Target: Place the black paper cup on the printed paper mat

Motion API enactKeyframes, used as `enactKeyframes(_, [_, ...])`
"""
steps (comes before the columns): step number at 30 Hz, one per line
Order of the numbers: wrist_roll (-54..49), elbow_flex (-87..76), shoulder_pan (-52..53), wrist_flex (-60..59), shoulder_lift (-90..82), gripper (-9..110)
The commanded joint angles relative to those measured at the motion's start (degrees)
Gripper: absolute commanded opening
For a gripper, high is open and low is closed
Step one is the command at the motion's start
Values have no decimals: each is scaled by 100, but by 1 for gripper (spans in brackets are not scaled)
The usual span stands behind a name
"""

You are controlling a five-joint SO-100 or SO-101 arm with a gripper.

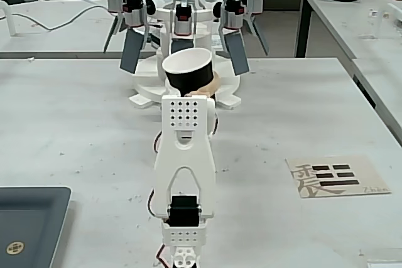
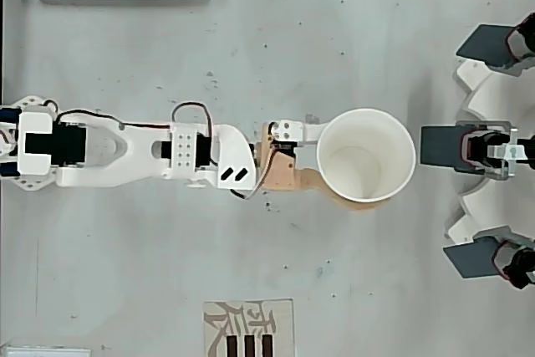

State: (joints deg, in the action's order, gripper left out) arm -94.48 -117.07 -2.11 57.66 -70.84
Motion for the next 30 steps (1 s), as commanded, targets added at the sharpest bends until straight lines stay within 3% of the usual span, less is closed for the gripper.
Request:
enactKeyframes(1, [-26,-18,44,158,-281,9])
enactKeyframes(30, [35,-2566,62,334,-2707,7])
